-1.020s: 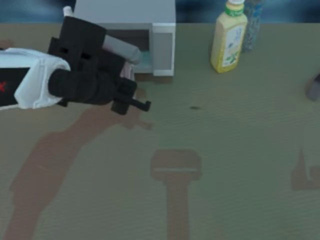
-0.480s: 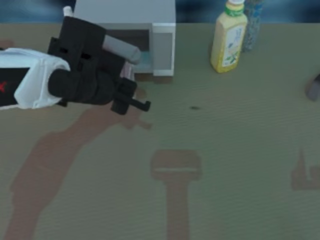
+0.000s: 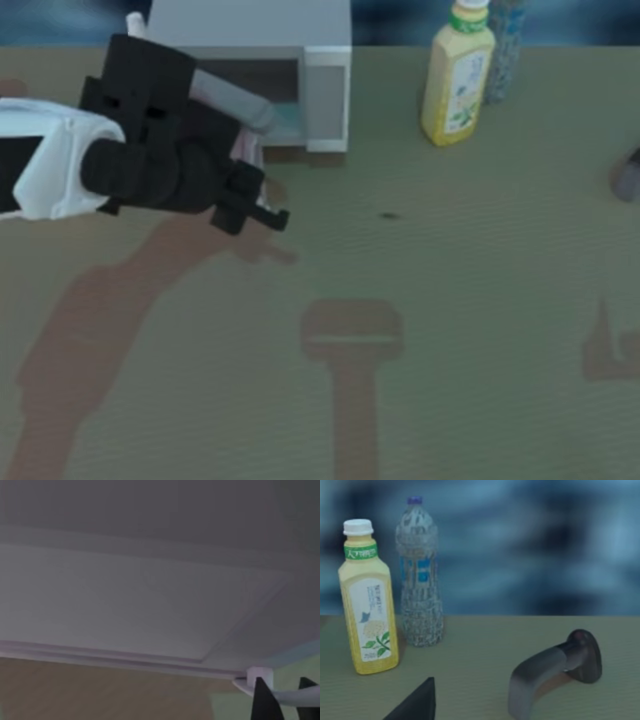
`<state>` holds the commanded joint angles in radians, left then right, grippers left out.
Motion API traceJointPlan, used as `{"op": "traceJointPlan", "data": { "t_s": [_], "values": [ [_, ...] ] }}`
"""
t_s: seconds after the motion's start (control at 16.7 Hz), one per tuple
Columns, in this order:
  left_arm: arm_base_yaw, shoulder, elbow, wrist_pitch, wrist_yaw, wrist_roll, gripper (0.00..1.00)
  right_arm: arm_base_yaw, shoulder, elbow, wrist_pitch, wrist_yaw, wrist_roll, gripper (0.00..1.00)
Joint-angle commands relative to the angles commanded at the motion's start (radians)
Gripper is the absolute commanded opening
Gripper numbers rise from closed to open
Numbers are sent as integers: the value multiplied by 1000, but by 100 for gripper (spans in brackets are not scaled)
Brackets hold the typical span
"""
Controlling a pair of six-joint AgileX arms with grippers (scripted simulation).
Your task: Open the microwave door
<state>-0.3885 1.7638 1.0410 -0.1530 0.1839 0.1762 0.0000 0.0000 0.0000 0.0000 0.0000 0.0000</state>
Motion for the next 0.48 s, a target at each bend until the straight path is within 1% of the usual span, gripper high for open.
{"op": "traceJointPlan", "data": {
  "t_s": [0.48],
  "values": [
    [3,-1,-3,-1,4,6,0,0,0,0,0,0,0,100]
  ]
}}
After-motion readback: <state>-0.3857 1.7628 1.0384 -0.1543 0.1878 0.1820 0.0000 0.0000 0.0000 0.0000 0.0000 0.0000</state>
